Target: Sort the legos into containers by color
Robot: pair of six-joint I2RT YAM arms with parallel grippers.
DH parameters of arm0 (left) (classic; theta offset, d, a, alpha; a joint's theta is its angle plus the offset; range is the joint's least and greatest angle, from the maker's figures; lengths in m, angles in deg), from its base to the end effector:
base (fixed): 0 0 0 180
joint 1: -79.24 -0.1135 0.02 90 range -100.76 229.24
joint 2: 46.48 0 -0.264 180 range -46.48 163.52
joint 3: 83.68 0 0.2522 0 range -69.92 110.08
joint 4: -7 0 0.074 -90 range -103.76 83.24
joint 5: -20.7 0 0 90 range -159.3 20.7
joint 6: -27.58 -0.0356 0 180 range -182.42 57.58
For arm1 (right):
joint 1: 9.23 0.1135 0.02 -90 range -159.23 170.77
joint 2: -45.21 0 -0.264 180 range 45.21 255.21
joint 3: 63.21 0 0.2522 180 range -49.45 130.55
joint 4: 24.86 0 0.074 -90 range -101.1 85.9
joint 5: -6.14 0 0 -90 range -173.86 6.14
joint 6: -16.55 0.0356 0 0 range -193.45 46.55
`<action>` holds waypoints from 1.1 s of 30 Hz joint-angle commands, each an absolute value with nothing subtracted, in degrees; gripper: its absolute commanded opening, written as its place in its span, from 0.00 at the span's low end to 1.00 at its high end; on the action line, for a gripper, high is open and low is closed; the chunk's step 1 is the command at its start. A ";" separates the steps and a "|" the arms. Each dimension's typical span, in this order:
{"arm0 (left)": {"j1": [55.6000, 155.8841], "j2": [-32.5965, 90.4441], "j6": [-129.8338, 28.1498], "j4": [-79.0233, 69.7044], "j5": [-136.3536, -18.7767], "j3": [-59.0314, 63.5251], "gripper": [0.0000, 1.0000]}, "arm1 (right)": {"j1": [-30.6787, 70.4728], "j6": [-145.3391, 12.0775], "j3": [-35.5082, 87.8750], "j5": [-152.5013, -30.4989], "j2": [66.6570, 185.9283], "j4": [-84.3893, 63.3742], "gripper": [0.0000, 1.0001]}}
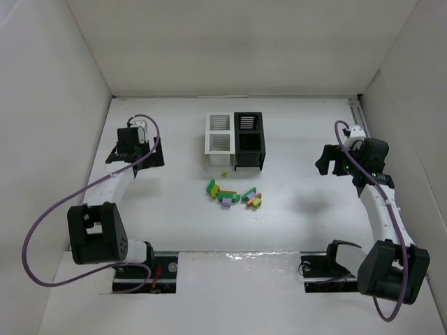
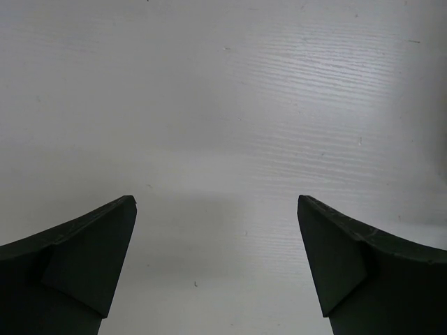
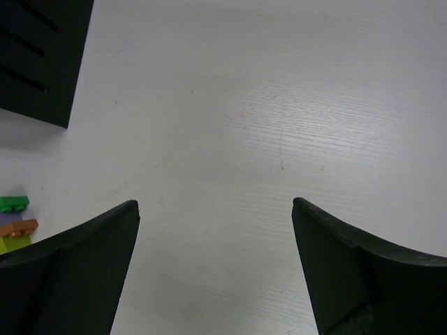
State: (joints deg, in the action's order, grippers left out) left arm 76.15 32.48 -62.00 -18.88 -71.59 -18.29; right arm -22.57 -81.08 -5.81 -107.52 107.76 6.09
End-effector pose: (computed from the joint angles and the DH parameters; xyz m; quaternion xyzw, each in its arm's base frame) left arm 0.2989 0.0147 0.2438 -0.0192 0.9039 -0.0081 0.4272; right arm 0.2326 -0.0405 0.2623 -0.0493 0.8760 0.0990 0.4694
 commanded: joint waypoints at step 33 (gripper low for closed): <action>80.56 -8.43 -90.63 -6.50 -71.15 -38.11 1.00 | 33.05 -48.15 -10.68 -85.64 100.40 3.82 0.64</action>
State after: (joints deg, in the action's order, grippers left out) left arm 80.37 -7.30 -89.47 -9.57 -73.53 -37.69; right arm 32.79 -61.41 -8.83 -94.86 99.21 5.30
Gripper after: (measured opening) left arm 0.997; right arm 0.645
